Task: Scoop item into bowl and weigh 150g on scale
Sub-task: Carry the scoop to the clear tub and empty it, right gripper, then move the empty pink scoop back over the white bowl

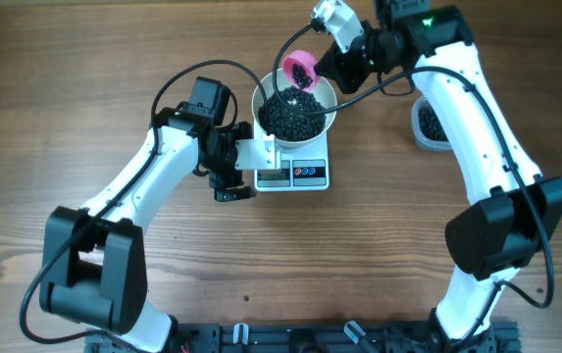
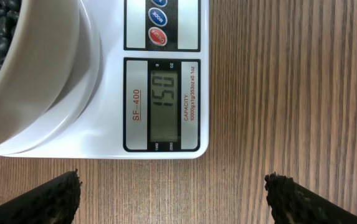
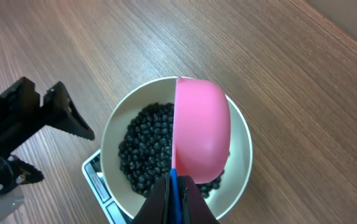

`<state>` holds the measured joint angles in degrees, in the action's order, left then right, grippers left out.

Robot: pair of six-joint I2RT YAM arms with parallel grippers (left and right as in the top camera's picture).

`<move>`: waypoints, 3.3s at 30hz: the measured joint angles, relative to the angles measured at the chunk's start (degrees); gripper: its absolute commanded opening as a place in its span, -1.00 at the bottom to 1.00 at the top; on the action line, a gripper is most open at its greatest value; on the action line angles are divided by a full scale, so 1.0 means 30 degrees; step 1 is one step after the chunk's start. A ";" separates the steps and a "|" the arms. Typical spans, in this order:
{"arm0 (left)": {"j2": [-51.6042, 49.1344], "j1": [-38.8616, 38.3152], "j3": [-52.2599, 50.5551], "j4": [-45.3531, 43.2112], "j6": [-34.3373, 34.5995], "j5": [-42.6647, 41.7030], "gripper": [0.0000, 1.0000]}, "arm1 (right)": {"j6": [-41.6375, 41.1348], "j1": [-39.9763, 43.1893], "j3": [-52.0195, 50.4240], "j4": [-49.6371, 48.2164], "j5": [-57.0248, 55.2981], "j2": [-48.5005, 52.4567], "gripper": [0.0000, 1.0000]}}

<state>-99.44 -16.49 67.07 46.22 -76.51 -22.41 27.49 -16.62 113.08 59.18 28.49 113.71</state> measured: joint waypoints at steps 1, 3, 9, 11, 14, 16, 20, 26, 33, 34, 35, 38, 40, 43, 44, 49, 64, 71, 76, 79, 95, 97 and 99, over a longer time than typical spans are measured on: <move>0.0000 0.0000 0.0000 0.0000 0.0000 0.0000 1.00 | -0.0095 0.0000 0.0000 0.0000 0.0007 0.0000 -0.91; 0.0000 0.0000 0.0000 -0.0007 -0.0007 0.0000 1.00 | -0.0146 0.0000 0.0000 0.0000 0.0015 0.0000 -0.92; 0.0000 0.0000 0.0000 0.0000 0.0000 0.0000 1.00 | -0.0466 0.0007 0.0000 -0.0015 0.0197 -0.0007 -0.91; 0.0000 0.0000 0.0000 -0.0007 -0.0007 0.0000 1.00 | -0.0729 0.0102 0.0000 -0.0124 0.0823 -0.0007 -0.92; 0.0000 0.0000 0.0000 -0.0007 0.0000 0.0000 1.00 | -0.1880 0.0860 0.0000 -0.0517 0.2630 -0.0007 -0.91; 0.0000 0.0000 0.0000 0.0000 0.0000 0.0000 1.00 | -0.3009 0.1712 0.0000 -0.0525 0.3563 -0.0007 -0.91; 0.0000 0.0000 0.0000 -0.0007 0.0000 0.0000 1.00 | -0.5894 0.3956 0.0007 -0.0036 0.5129 -0.0007 -0.91; 0.0000 0.0000 0.0000 -0.0007 0.0000 0.0000 1.00 | -0.8480 0.9479 0.0080 0.4124 0.9107 -0.0015 -0.91; 0.0000 0.0000 0.0000 -0.0015 0.0000 0.0000 1.00 | -0.9056 1.3610 0.0146 0.8743 0.5413 -0.0015 -0.91; 0.0000 0.0000 0.0000 -0.0007 0.0000 0.0000 1.00 | -0.9530 1.3697 0.0146 0.8990 0.3891 -0.0015 -0.91; 0.0000 0.0000 0.0000 0.0000 0.0000 0.0000 1.00 | -1.0061 1.3697 0.0146 0.9005 0.2441 -0.0015 -0.91; 0.0000 0.0000 0.0000 -0.0007 0.0000 0.0000 1.00 | -1.1154 1.3529 0.0138 0.8677 -0.0976 -0.0015 -0.91; 0.0000 0.0000 0.0000 0.0000 0.0000 0.0000 1.00 | -1.1380 1.3012 0.0146 0.8393 -0.2492 -0.0015 -0.91; 0.0000 0.0000 0.0000 0.0000 0.0000 0.0000 1.00 | -1.1548 1.0950 0.0146 0.7730 -0.5333 -0.0015 -0.92; 0.0000 0.0000 0.0000 -0.0007 0.0000 0.0000 1.00 | -1.1584 1.0134 0.0146 0.7526 -0.6586 -0.0015 -0.91; 0.0000 0.0000 0.0000 -0.0007 0.0000 0.0000 0.99 | -1.0863 0.6615 0.0146 0.7526 -1.3121 -0.0015 -0.91; 0.0000 0.0000 0.0000 -0.0007 0.0000 0.0000 1.00 | -0.6237 0.3657 0.0146 0.6397 -1.7318 -0.0015 -0.91; 0.0000 0.0000 0.0000 0.0000 0.0000 0.0000 1.00 | -0.6790 0.3657 0.0138 0.3810 -1.7864 -0.0015 -0.92; 0.0000 0.0000 0.0000 -0.0007 0.0000 0.0000 1.00 | -0.3169 0.3118 0.1020 -0.1734 -1.0724 -0.0051 -0.92; 0.0000 0.0000 0.0000 0.0000 0.0000 0.0000 1.00 | -0.1224 0.2222 0.1457 -0.1880 -0.4167 -0.0299 -0.92; 0.0000 0.0000 0.0000 0.0000 0.0000 0.0000 1.00 | 0.3439 -0.1158 0.1501 0.2419 0.0044 0.2725 -0.91; 0.0000 0.0000 0.0000 0.0000 0.0000 0.0000 1.00 | 0.3453 -0.1158 0.1501 0.2280 -0.0721 0.2973 -0.91; 0.0000 0.0000 0.0000 -0.0007 -0.0007 0.0000 1.00 | 0.3453 -0.1158 0.1501 0.2076 -0.2025 0.3082 -0.91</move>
<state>-99.44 -16.49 67.07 46.19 -76.53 -22.41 37.85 -20.10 117.58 65.41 22.41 122.96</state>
